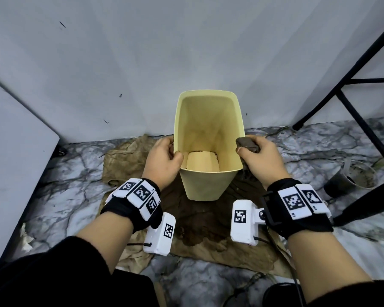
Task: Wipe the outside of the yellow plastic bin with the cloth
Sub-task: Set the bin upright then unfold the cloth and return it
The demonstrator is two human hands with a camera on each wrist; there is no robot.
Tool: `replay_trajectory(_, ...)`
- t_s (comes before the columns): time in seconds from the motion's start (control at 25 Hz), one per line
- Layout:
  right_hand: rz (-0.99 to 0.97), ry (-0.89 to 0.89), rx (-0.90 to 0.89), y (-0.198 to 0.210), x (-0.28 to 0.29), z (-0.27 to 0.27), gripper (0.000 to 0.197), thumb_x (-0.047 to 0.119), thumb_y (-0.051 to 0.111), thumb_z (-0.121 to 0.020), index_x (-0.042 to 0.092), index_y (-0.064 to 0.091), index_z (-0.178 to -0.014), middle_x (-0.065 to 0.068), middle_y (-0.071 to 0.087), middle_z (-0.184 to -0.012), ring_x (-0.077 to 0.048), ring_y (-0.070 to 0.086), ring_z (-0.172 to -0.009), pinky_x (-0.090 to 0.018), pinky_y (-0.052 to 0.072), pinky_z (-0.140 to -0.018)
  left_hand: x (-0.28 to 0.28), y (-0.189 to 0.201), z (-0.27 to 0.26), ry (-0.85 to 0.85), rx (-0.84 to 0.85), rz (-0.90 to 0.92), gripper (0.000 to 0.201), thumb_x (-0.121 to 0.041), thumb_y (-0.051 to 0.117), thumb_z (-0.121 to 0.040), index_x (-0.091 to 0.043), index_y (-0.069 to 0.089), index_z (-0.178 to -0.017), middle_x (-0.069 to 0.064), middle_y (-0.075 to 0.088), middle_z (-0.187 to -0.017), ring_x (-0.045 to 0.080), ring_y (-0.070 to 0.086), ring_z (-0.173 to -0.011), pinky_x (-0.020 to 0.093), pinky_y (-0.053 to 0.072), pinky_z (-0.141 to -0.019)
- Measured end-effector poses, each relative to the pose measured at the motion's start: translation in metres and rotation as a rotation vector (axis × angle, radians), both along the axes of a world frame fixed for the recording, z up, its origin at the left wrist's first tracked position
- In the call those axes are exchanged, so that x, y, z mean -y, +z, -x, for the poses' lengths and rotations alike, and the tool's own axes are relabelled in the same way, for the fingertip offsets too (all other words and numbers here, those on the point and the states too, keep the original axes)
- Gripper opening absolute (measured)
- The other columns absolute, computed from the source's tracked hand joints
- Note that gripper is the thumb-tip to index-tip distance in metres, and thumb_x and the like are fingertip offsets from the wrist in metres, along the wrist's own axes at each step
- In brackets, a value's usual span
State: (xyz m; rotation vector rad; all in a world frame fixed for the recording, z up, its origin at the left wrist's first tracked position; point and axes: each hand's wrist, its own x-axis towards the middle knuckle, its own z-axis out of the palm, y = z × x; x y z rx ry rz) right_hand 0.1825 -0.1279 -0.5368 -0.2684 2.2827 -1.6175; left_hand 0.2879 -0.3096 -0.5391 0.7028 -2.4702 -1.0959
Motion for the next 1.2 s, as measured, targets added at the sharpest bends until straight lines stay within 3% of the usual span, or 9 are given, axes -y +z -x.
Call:
replay_trajectory(0.2,-0.015,0.019,-0.003,-0.010,0.007,-0.004,0.023,0.017,0.060,-0.077,0.025,0.060,-0.099,-0.009,0.067,-0.099,-0.027,0.063,-0.093,-0.047,0.052,-0.089,0.002,-0.014,-0.008,0.003,0.064,0.028,0.008,-0.006,0.049,-0.080,-0.011,0.050,-0.087,-0.006,0.039,-0.069,0.007,0.039,-0.063,0.020,0.022,-0.058)
replay_trajectory(0.4,0.013,0.031,-0.023,-0.012,0.010,-0.005,0.023,0.014,0.059,-0.081,0.023,0.059,-0.102,-0.006,0.065,-0.099,-0.025,0.062,-0.097,-0.039,0.050,-0.090,0.006,-0.020,-0.007,0.012,0.134,0.046,0.028,-0.011,0.047,-0.083,-0.002,0.052,-0.109,0.009,0.050,-0.096,0.017,0.043,-0.083,0.017,0.026,-0.064)
replay_trajectory(0.6,0.040,0.024,0.001,-0.015,0.007,-0.006,0.029,0.021,0.062,-0.080,0.024,0.059,-0.109,-0.003,0.066,-0.103,-0.022,0.062,-0.097,-0.043,0.051,-0.091,0.007,-0.019,-0.006,0.035,0.123,0.015,0.026,-0.010,0.047,-0.082,-0.004,0.054,-0.107,0.009,0.052,-0.092,0.018,0.045,-0.079,0.019,0.028,-0.067)
replay_trajectory(0.68,0.075,-0.046,0.010,-0.014,0.004,-0.006,0.031,0.021,0.065,-0.079,0.022,0.055,-0.108,-0.001,0.063,-0.104,-0.020,0.061,-0.099,-0.039,0.050,-0.091,0.007,-0.017,-0.007,0.044,0.146,-0.026,0.029,-0.011,0.049,-0.082,-0.006,0.054,-0.110,0.010,0.056,-0.095,0.020,0.049,-0.080,0.026,0.036,-0.072)
replay_trajectory(0.76,0.110,-0.145,-0.017,-0.008,-0.001,-0.004,0.029,0.022,0.068,-0.076,0.022,0.052,-0.100,-0.002,0.061,-0.104,-0.022,0.061,-0.100,-0.039,0.050,-0.091,0.006,-0.013,-0.008,0.074,0.181,-0.071,0.039,-0.014,0.052,-0.082,-0.009,0.050,-0.120,0.014,0.055,-0.110,0.024,0.053,-0.096,0.034,0.043,-0.087)
replay_trajectory(0.88,0.148,-0.214,-0.099,0.013,-0.008,0.001,0.025,0.025,0.070,-0.073,0.022,0.054,-0.093,-0.004,0.064,-0.101,-0.022,0.062,-0.095,-0.042,0.052,-0.089,-0.006,0.008,-0.003,0.110,0.137,0.063,0.065,-0.023,0.055,-0.084,-0.009,0.026,-0.140,0.015,0.035,-0.136,0.027,0.036,-0.128,0.036,0.030,-0.107)
replay_trajectory(0.96,0.203,-0.212,-0.138,0.029,-0.008,0.002,0.026,0.035,0.070,-0.068,0.025,0.060,-0.089,-0.006,0.065,-0.104,-0.022,0.064,-0.095,-0.043,0.053,-0.089,-0.022,0.029,0.006,-0.029,0.006,0.139,0.059,-0.022,0.054,-0.087,-0.012,0.030,-0.139,0.008,0.043,-0.128,0.018,0.048,-0.112,0.025,0.038,-0.096)
replay_trajectory(1.04,0.260,-0.182,-0.145,0.039,-0.003,-0.003,0.027,0.042,0.070,-0.063,0.027,0.064,-0.085,-0.008,0.066,-0.105,-0.021,0.065,-0.095,-0.042,0.053,-0.088,-0.043,0.045,0.015,-0.197,-0.077,-0.006,0.041,-0.019,0.053,-0.088,-0.017,0.046,-0.129,0.000,0.054,-0.111,0.012,0.057,-0.090,0.017,0.044,-0.077)
replay_trajectory(1.2,0.467,-0.147,-0.042,0.047,0.010,-0.017,0.011,0.018,0.067,-0.078,0.021,0.059,-0.083,-0.006,0.066,-0.088,-0.021,0.063,-0.084,-0.038,0.053,-0.080,-0.069,0.058,0.024,-0.228,-0.191,-0.439,0.019,-0.015,0.053,-0.089,-0.028,0.057,-0.102,-0.002,0.059,-0.087,0.016,0.059,-0.075,0.028,0.050,-0.069)
